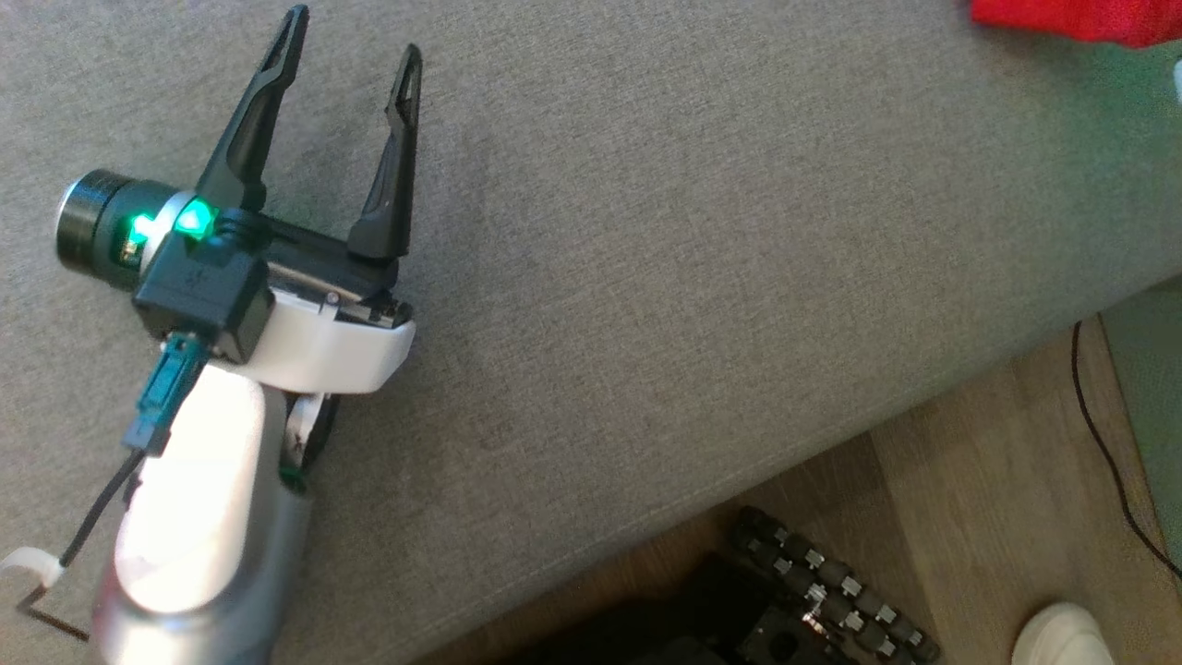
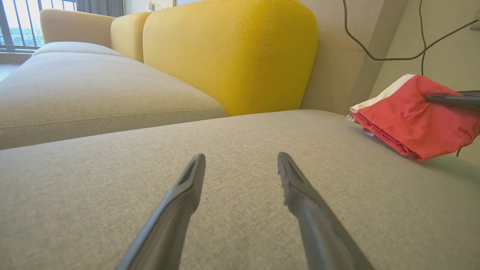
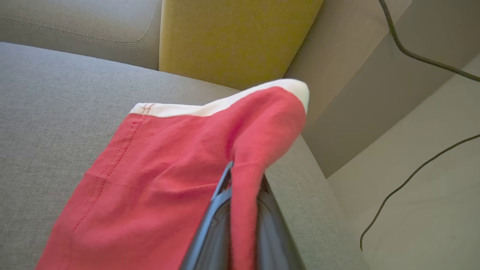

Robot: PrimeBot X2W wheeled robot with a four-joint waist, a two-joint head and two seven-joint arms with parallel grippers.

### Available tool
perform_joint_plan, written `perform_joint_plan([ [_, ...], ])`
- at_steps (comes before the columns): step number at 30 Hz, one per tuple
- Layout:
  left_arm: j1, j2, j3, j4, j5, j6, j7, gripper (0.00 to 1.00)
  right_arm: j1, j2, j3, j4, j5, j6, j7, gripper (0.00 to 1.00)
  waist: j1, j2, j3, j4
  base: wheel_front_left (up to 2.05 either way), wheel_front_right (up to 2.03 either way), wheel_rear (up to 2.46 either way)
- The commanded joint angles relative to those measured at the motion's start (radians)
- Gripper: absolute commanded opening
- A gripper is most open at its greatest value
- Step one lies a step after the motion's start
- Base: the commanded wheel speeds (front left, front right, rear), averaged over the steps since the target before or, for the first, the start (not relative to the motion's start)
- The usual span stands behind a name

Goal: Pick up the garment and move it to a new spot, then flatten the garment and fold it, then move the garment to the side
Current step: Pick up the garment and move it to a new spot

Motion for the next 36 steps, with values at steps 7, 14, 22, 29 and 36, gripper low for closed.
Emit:
perform_joint_plan([
  [7, 0.017, 0.022, 0.012, 0.015, 0.001, 0.003, 0.004, 1.0, 0.041, 0.026, -0.071, -0.059, -0.044, 0.0, -0.009, 1.0, 0.0001, 0.0, -0.004, 0.005, 0.0, 0.0, 0.0],
  [14, 0.022, 0.001, 0.005, 0.018, -0.017, 0.011, 0.004, 1.0, 0.048, 0.048, -0.087, -0.061, -0.067, 0.0, -0.009, 1.0, 0.0001, 0.0, -0.063, 0.031, 0.0, 0.0, 0.0],
  [22, 0.051, -0.034, -0.003, 0.011, -0.042, 0.024, 0.004, 1.0, 0.061, 0.06, -0.101, -0.067, -0.1, 0.0, -0.009, 1.0, 0.0001, 0.0, -0.172, 0.082, 0.0, 0.0, 0.0],
  [29, 0.114, -0.056, 0.016, 0.009, -0.068, 0.04, 0.004, 1.0, 0.115, 0.117, -0.052, -0.155, -0.094, 0.0, -0.009, 1.0, 0.0001, 0.0, -0.293, 0.136, 0.0, 0.0, 0.0],
  [36, 0.19, -0.072, 0.046, 0.005, -0.09, 0.057, 0.004, 1.0, 0.249, 0.17, 0.015, -0.269, -0.068, 0.0, -0.009, 1.0, 0.0001, 0.0, -0.414, 0.211, 0.0, 0.0, 0.0],
])
